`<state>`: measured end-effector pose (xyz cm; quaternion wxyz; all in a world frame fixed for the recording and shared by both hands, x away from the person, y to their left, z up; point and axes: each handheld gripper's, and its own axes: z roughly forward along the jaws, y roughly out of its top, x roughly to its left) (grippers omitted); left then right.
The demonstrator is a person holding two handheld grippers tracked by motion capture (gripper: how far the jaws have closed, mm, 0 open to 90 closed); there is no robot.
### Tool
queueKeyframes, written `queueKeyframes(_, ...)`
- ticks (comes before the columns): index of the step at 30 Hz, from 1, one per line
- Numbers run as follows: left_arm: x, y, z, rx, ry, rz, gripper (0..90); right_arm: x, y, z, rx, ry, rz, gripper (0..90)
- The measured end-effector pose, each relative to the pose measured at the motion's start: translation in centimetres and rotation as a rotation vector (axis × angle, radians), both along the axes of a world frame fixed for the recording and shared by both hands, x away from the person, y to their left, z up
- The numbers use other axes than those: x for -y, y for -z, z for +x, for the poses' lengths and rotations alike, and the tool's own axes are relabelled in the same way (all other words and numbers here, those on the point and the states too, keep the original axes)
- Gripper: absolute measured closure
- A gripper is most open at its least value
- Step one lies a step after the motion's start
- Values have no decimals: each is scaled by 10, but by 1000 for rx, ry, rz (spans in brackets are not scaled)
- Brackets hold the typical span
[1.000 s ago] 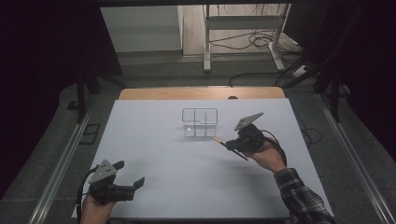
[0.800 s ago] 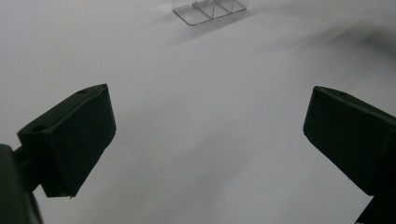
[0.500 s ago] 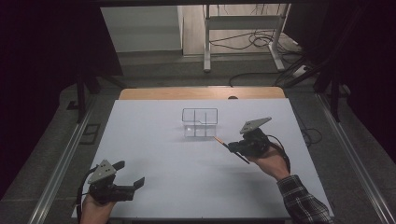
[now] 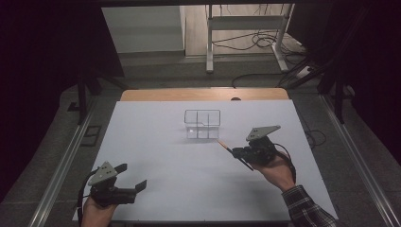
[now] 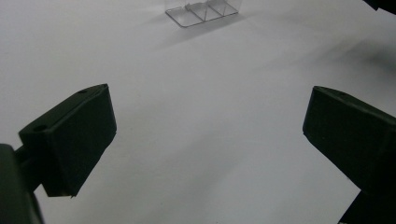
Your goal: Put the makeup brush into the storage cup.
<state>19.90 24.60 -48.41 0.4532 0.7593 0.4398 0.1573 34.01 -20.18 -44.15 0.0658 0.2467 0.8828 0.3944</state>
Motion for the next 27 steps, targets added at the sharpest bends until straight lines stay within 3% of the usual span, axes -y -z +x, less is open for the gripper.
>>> queueKeyframes(11, 1, -4, 2, 4, -2, -35, 27, 3, -5, -17, 30, 19, 33, 832)
queueKeyframes(19, 11, -7, 5, 5, 15, -16, 28, 6, -8, -31, 48, 32, 55, 832)
queueKeyframes(27, 16, -11, 11, 10, 32, -63, 26, 8, -9, -39, 50, 44, 78, 832)
